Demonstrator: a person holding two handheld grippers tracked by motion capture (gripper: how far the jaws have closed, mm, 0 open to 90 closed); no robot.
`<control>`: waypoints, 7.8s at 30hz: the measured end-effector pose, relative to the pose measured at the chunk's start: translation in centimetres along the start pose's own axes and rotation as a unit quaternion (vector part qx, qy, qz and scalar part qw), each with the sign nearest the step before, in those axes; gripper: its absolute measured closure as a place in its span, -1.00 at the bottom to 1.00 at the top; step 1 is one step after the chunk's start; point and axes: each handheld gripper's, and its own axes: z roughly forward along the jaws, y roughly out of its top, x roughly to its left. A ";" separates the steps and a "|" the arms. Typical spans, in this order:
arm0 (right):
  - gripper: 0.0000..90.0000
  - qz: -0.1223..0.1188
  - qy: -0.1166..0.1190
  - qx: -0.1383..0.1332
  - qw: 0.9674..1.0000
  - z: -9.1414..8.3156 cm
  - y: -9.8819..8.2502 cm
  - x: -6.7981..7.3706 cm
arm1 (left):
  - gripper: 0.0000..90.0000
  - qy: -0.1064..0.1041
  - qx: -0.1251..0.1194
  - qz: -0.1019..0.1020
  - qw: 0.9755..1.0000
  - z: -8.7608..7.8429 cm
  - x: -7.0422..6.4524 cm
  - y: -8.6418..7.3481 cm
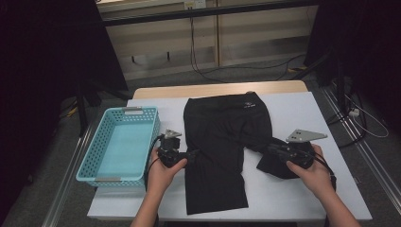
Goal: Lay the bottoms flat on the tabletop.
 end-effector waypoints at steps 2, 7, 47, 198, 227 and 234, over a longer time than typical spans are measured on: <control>0.94 -0.004 -0.020 0.012 1.000 1.0 -0.3 -0.3 | -0.67 0.000 -0.001 -0.001 1.000 0.0 0.0 0.0; 0.69 -0.007 -0.030 0.020 0.999 1.8 -0.6 -0.3 | -0.67 -0.001 0.001 -0.001 1.000 0.0 0.1 -0.1; 1.00 -0.095 0.153 0.086 0.980 1.6 -1.4 9.2 | -0.67 -0.004 -0.008 -0.003 1.000 -0.3 -0.3 0.1; 0.90 0.051 -0.084 0.098 0.990 -3.0 -4.9 -1.6 | -0.68 -0.051 -0.015 0.026 0.998 0.1 -2.8 1.5; 0.63 -0.004 -0.011 0.044 0.999 -2.4 -2.3 2.9 | -0.68 -0.054 -0.011 0.035 0.998 0.3 -3.8 1.6; 0.73 -0.032 -0.014 0.092 0.995 0.6 -2.5 4.2 | -0.69 -0.053 -0.012 0.036 0.998 0.3 -3.7 1.6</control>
